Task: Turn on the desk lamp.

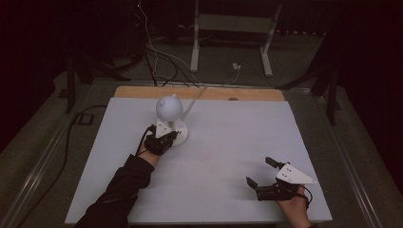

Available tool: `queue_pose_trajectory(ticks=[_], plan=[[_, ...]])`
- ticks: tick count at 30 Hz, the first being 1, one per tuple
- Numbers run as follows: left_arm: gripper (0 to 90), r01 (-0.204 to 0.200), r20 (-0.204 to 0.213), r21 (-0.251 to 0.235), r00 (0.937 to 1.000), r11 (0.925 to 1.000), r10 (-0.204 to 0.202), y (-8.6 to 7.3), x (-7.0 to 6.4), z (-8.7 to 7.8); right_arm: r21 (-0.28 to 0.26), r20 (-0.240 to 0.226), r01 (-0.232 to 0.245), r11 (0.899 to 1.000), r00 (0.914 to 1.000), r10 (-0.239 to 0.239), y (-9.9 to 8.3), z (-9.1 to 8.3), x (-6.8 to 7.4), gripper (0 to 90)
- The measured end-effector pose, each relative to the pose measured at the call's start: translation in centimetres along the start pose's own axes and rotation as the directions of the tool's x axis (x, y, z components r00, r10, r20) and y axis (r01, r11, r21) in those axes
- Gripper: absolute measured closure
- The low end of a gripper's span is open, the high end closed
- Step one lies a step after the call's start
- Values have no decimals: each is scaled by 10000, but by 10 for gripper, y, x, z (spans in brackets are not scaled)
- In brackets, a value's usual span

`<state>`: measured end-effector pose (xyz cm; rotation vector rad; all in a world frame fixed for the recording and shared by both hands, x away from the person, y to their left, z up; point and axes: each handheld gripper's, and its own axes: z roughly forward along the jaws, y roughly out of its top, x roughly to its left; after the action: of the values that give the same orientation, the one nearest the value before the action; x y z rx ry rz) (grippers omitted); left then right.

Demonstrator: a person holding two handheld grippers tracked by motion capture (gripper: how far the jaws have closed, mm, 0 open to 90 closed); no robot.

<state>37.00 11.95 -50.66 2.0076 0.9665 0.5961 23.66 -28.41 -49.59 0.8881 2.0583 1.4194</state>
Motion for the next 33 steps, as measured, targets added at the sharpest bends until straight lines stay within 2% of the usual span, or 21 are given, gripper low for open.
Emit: queue_pose_trajectory(ticks=[10, 33], plan=[[900, -67, 86, 218, 9999, 9997, 65, -1, 0, 7, 30, 0, -10, 10000, 10000, 10, 0, 0, 0, 0], [900, -158, 101, 203, 9998, 9997, 156, -3, -1, 10, 71, -36, -50, 10000, 10000, 50, -1, 1, 0, 0]])
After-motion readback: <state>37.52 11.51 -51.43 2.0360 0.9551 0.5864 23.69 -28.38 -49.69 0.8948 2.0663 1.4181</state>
